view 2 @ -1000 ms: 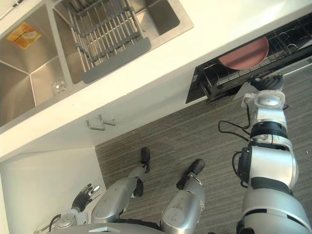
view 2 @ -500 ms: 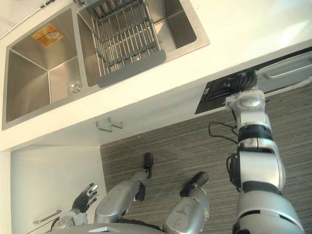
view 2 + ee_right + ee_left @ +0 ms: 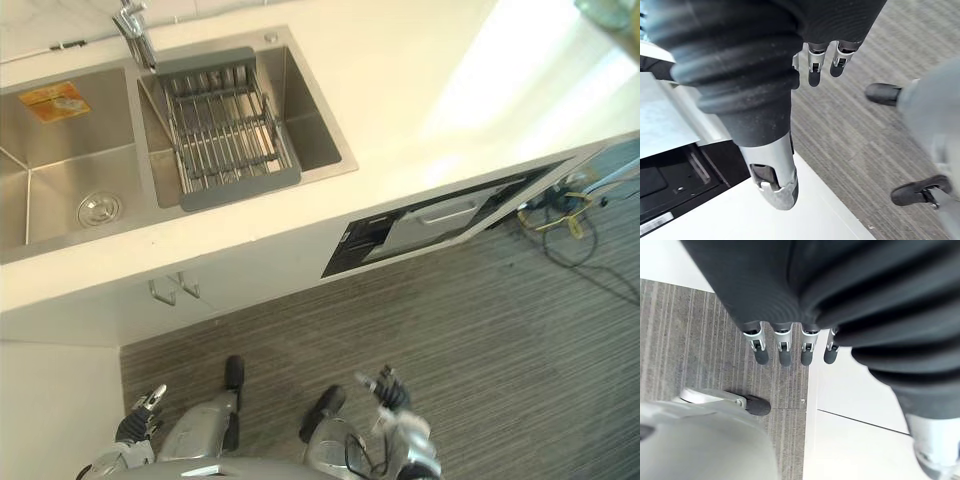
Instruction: Walk over to the sink, pick up the cup, carry it to the dishwasher, place the cup inside the dishwasher, then close the dishwasher door
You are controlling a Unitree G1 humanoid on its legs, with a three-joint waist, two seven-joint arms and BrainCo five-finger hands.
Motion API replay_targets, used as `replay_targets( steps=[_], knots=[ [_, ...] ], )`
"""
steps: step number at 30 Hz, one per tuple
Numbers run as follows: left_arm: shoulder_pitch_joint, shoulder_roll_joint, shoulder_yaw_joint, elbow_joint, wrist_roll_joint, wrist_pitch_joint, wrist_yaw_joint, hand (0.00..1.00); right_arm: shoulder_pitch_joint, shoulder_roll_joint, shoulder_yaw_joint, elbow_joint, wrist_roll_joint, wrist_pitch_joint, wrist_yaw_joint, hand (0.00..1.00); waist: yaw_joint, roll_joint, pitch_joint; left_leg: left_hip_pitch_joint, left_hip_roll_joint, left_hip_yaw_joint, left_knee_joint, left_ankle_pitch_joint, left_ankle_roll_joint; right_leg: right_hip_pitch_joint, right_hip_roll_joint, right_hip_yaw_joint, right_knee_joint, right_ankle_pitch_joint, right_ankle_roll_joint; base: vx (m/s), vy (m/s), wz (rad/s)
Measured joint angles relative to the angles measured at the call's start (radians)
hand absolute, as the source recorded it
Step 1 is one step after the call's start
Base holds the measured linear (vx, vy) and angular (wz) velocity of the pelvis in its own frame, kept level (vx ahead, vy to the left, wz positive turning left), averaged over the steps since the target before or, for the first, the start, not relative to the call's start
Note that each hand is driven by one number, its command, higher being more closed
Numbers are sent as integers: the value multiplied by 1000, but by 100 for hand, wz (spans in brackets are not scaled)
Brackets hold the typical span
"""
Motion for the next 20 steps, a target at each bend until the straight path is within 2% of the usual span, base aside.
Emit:
replay_targets(
  steps=[4,5,7,8,9,10,11,12,13,15,16,17,18,19,20],
  knots=[
    [-6,12,25,25,51,2,20,0,53,49,0,21,-69,14,-3,0,2,-47,-29,49,-15,1,0,-19,6,41,-24,-4,36,-46,25,32,-10,10],
    [-5,20,28,25,85,2,27,0,67,52,-3,21,-78,34,-7,0,2,-68,-40,73,-32,1,0,-30,13,58,-52,-4,70,-71,50,81,41,19],
    [-2,32,27,25,128,3,36,0,81,54,-29,21,-78,49,-11,0,5,-95,-56,98,-65,12,0,-46,28,59,-101,19,144,-101,72,117,72,22],
    [1,34,22,27,146,4,42,0,87,56,-43,18,-79,48,-13,0,5,-109,-60,113,-87,-12,0,-61,43,58,-123,108,201,-94,78,179,97,46],
    [-5,34,11,35,154,6,46,0,92,51,-52,17,-85,47,-18,0,-10,-96,-59,113,-95,-44,17,-67,54,38,-126,203,271,-67,70,154,99,67],
    [-9,34,-4,36,154,7,47,0,93,48,-58,17,-94,47,-23,0,-24,-78,-55,107,-89,-66,36,-76,59,8,-119,269,340,-29,51,113,100,90],
    [-18,28,-20,37,155,12,47,0,100,50,-64,18,-103,43,-27,0,-35,-41,-48,113,-65,-105,60,-83,64,-37,-72,371,394,-50,43,121,22,107],
    [-35,22,-15,41,155,25,47,0,110,65,-75,14,-113,28,-30,0,-48,-20,-46,107,-38,-163,74,-90,67,-55,26,461,373,-160,21,121,-29,126],
    [-36,17,-2,56,156,37,46,0,124,71,-76,13,-115,0,-38,0,-55,-26,-49,111,-39,-205,75,-87,74,-67,89,511,341,-199,-4,129,-68,110],
    [-49,8,39,59,159,51,44,0,155,97,-78,1,-115,-43,-52,0,-48,-45,-59,110,-64,-232,84,-90,69,-108,138,532,310,-208,-23,117,-83,79],
    [-48,3,49,58,160,51,43,0,161,106,-77,-7,-114,-52,-51,0,-47,-46,-59,110,-72,-232,90,-97,69,-115,143,538,299,-200,-33,126,-103,53],
    [-49,-4,67,54,165,51,43,0,175,123,-77,-28,-112,-66,-49,0,-49,-55,-64,106,-87,-222,111,-127,74,-114,141,549,274,-159,-45,88,-102,42],
    [-46,-5,81,54,167,48,42,0,196,140,-77,-43,-112,-85,-44,0,-50,-73,-78,85,-82,-123,159,-177,62,-95,119,546,245,-119,-43,150,-161,43],
    [-52,-33,99,51,171,40,43,0,204,141,-78,-66,-114,-89,-37,0,-47,-61,-83,73,-59,-61,214,-210,48,-72,121,547,215,-138,-37,156,-135,25],
    [-52,-50,112,49,171,35,44,0,203,139,-77,-71,-113,-86,-29,0,-42,-50,-86,69,-54,-55,237,-225,43,-66,124,546,202,-144,-37,113,-84,3]
  ],
)
